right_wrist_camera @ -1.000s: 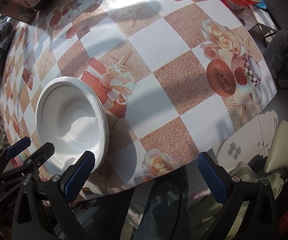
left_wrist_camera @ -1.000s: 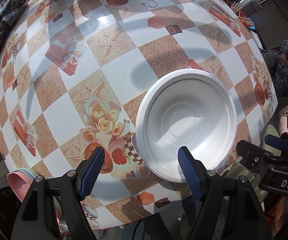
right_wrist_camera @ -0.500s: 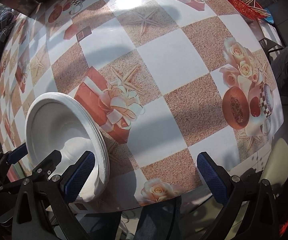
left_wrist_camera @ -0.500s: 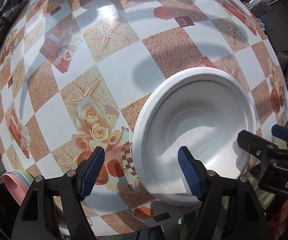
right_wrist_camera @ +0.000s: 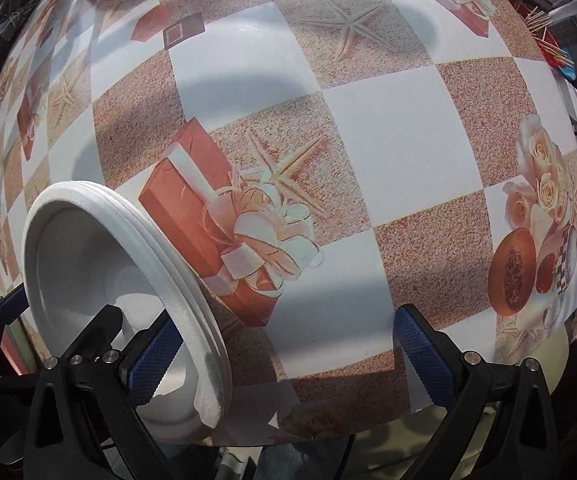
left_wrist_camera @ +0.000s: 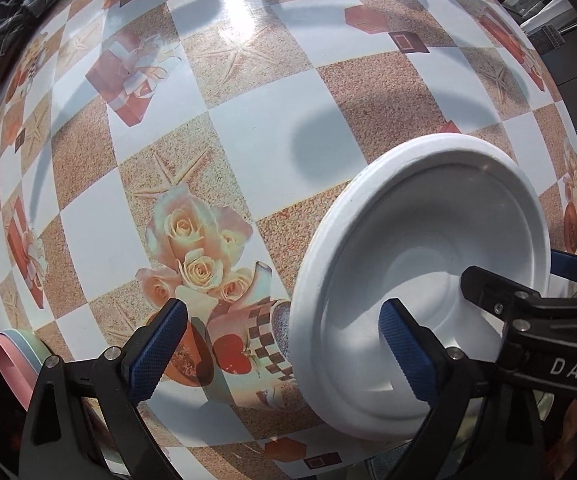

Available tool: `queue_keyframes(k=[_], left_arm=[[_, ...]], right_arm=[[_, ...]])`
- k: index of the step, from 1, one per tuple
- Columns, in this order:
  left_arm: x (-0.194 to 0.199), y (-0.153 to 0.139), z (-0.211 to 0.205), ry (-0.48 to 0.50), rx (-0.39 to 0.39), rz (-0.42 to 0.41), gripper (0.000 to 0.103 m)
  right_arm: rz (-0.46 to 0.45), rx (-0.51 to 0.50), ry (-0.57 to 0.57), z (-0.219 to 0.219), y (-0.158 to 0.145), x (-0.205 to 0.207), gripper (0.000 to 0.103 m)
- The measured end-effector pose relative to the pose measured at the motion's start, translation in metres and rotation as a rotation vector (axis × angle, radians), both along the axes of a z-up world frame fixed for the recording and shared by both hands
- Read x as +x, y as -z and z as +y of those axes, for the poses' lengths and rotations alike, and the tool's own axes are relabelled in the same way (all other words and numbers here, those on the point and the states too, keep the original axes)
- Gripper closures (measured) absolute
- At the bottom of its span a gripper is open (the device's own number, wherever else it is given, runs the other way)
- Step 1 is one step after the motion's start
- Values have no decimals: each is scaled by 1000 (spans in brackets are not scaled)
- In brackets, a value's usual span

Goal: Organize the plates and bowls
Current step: 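Lift the bowl stack with both grippers and carry it over the pink plate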

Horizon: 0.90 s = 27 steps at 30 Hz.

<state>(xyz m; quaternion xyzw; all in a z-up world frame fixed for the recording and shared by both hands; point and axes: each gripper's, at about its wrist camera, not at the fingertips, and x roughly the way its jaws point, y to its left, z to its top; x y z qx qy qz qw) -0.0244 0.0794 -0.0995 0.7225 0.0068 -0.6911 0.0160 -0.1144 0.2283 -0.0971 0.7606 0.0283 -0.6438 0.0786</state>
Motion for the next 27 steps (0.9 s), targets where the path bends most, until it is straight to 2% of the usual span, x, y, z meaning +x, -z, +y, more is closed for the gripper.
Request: queue_keyframes(k=[27], left_arm=[[-1,6,-7,3,2,2,0]], right_arm=[[10,-2,6,-2,1,1,0]])
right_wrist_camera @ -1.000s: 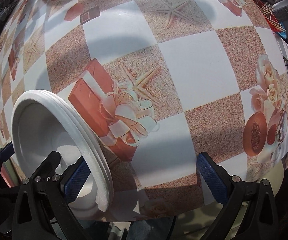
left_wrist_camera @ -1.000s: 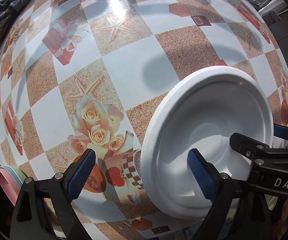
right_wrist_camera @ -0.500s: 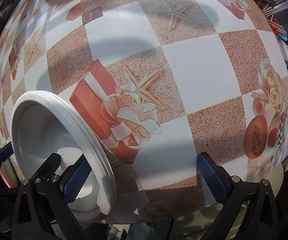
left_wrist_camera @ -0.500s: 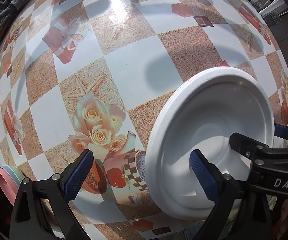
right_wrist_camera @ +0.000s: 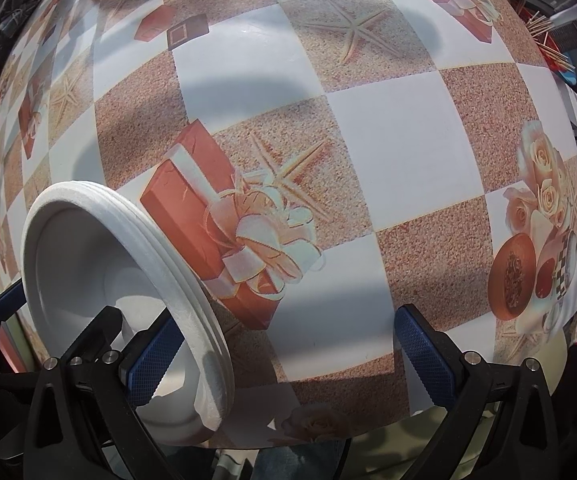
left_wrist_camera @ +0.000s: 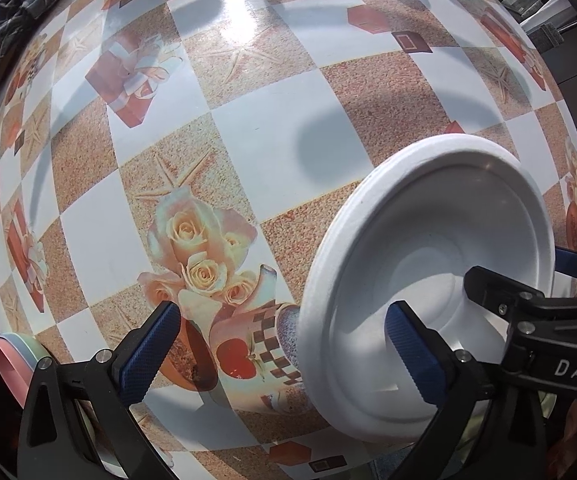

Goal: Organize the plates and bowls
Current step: 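Lift the bowl stack with both grippers and carry it over the pink plate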

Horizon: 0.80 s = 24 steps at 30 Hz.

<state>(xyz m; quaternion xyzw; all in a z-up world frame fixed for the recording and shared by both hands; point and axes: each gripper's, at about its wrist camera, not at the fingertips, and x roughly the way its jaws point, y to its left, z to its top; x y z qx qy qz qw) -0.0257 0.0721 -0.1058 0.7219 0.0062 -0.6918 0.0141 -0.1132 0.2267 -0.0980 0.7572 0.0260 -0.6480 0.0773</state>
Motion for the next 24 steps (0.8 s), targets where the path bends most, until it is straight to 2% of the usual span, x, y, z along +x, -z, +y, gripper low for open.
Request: queue_keyframes(k=[5,12,14,15,17,18,19,20,21,24], left_arm=[[1,9,-17,-71,82,-34,0],[-5,12,-22,-85,82,-74,0],[-5,10,-19,-67,85,-61,5],[-6,7,-13,-48,85,-49,11],[-10,1,-3,-13,97,-35,23],[-10,-1,0,3,103,-34,33],[-11,-2,4,21,117,-32,44],[-12,-3,6,31,135,-35,50],[-13,-4,8,36,155,-37,62],[-15,-4,3,30,160,-30,69]], right_arm=[[18,-3,41,1,-2,-2,0],[-27,9,38,0,1,-19,0],[-12,8,27,-7,-2,-20,9],[-4,5,20,-11,-5,-17,12],[13,-9,0,-18,-11,-17,30],[17,-17,-9,-22,-13,-18,34],[22,-32,-15,-25,-15,-19,46],[23,-57,-17,-28,-17,-19,63],[10,-96,-14,-30,-18,-20,72],[1,-83,5,-32,-16,-24,72]])
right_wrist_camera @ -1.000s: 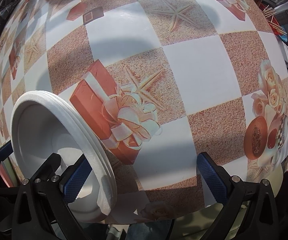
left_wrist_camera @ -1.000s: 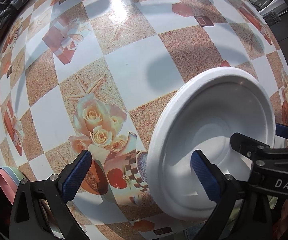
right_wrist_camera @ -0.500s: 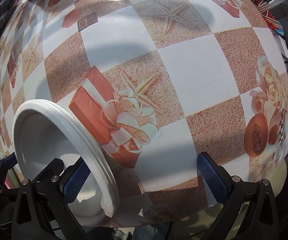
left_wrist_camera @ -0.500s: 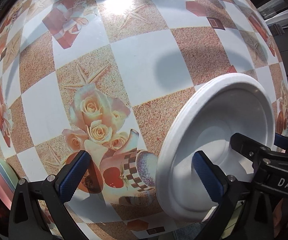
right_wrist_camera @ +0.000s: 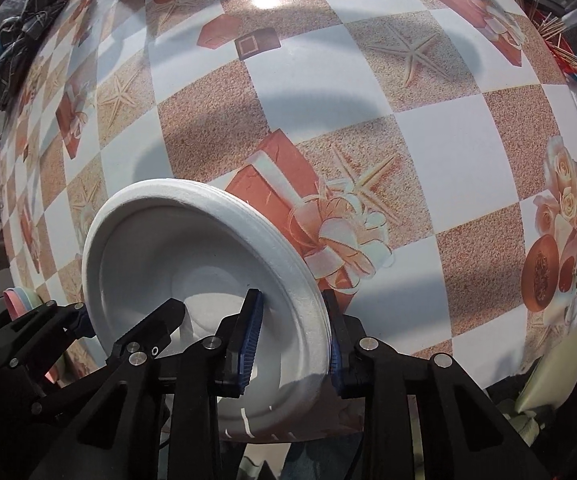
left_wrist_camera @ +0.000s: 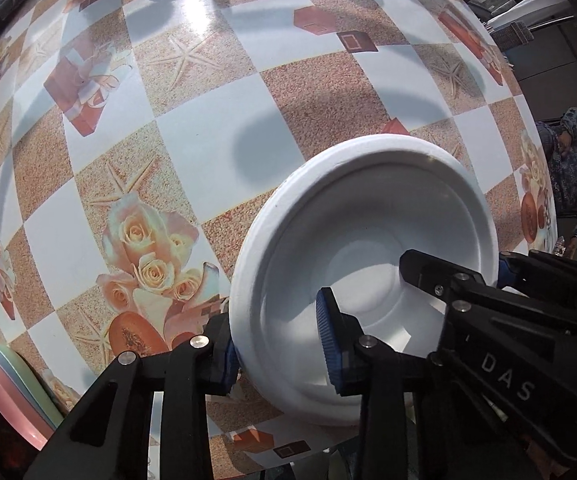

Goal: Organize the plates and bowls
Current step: 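Lift the bowl stack with both grippers and carry it over the pink plate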

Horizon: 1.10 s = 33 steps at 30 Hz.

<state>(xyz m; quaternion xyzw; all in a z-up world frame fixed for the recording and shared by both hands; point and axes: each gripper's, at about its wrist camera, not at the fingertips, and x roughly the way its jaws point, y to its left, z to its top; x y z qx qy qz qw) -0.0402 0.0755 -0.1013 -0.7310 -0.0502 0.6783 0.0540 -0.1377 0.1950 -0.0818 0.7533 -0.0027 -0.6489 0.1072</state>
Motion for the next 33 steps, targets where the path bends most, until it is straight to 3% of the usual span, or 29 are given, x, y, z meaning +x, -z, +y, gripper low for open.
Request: queue_keyframes(k=[5,20,33], left_arm=[[13,-1,-27,5,2,3,69],[83,-4,-161,-153,-64,-30,68],[97,-10,-157,-150,-59,-22,68]], right_arm=[[-29,8,-67,-23,3,9,72],[-67,-45,-278,-161,15,41,72],[-69,-43,-279,-164,18,37,72]])
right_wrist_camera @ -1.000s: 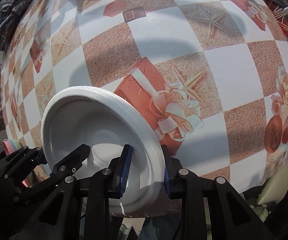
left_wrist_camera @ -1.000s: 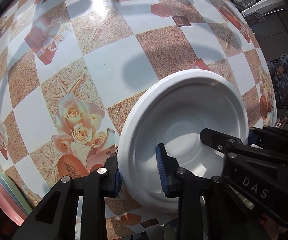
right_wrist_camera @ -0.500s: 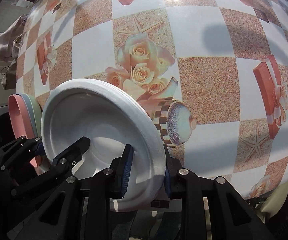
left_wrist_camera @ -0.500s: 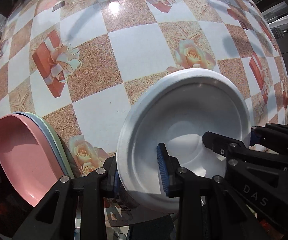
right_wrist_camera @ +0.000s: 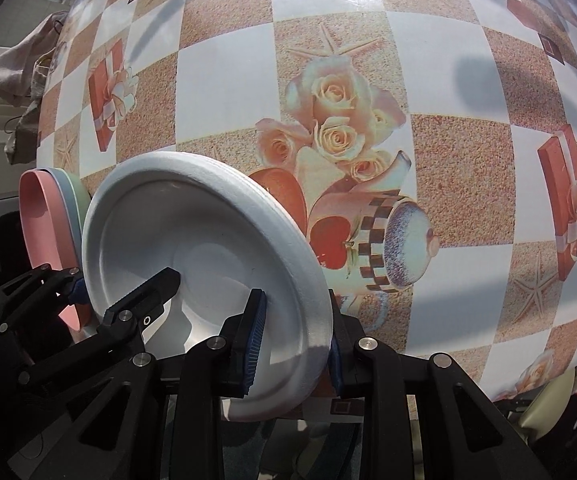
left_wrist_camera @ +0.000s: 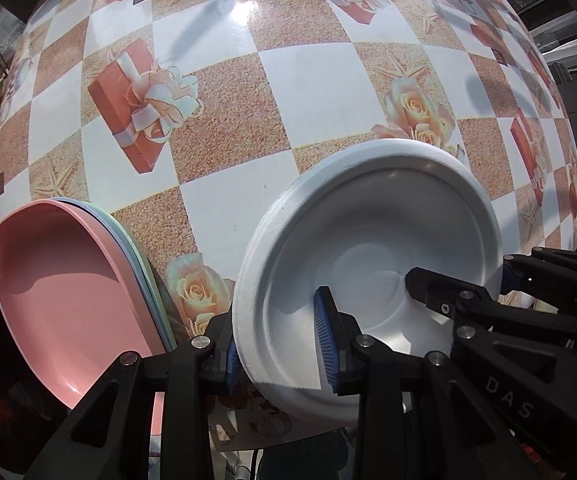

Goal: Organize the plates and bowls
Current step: 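Lift the bowl stack with both grippers and carry it over the pink plate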

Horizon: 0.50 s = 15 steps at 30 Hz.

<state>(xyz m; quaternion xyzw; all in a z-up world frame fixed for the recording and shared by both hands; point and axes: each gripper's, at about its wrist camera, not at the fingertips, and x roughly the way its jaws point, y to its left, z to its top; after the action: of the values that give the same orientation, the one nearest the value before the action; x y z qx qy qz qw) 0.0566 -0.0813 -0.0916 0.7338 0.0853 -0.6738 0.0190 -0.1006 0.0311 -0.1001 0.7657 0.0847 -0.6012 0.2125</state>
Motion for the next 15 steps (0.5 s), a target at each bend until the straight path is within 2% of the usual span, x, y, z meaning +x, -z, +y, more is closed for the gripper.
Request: queue_keyframes(k=[2,7,15], left_arm=[[-1,0,1,6,-3,3,68],[-4,-6,12,38,-8,0,69],[6,-10,12,30,18,5,69]], right_arm=[[-11,1,9,-6,-6,19,72],[-72,-8,76,14,3,21,72],[-85,10,73,20,1,31,72]])
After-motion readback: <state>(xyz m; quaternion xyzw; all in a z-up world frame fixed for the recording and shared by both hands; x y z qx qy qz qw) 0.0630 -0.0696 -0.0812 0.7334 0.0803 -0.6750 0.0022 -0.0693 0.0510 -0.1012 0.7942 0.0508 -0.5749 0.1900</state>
